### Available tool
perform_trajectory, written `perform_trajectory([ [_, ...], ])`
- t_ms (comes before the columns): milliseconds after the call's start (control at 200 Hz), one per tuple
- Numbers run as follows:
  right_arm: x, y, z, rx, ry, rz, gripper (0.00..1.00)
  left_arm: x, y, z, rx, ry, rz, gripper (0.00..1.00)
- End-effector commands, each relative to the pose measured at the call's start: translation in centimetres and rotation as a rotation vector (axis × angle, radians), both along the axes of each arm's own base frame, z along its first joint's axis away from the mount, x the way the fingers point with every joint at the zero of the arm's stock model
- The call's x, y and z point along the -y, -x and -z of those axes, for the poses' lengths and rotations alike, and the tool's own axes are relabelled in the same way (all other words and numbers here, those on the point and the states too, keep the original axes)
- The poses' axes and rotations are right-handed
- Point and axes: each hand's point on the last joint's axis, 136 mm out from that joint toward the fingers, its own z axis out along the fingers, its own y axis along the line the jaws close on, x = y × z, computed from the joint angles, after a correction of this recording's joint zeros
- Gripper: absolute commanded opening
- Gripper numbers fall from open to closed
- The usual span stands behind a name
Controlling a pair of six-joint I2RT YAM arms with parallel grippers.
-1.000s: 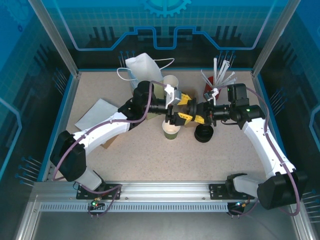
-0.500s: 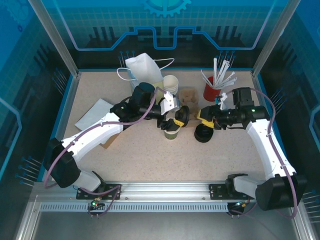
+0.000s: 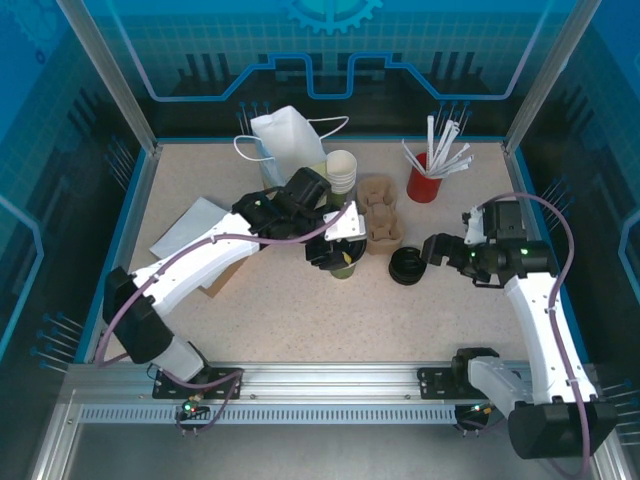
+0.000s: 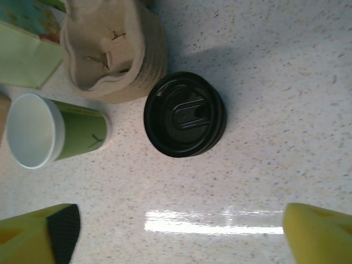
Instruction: Pack the takeout coffee
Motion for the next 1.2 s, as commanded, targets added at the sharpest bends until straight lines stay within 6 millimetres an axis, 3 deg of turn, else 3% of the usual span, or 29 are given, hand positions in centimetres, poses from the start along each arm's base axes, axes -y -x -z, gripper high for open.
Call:
perform_trajectory([
  [0, 1.2, 0.7, 0.6, 0.007, 0.057, 0.004, 1.0, -1.3, 0.0, 2.1, -0.011, -0.164, 0.018, 0.73],
  [420, 1.6, 1.7, 1.9, -0.019, 0.071, 0.009, 1.0, -1.1, -1.9, 5.9, -0.038, -0.434, 0.052, 0.73],
  [1191, 1.5, 1.9, 2.5, -0.02, 0.051, 0.006, 1.0, -0.3, -3.2, 7.8, -0.053, -0.515, 0.055, 0.74],
])
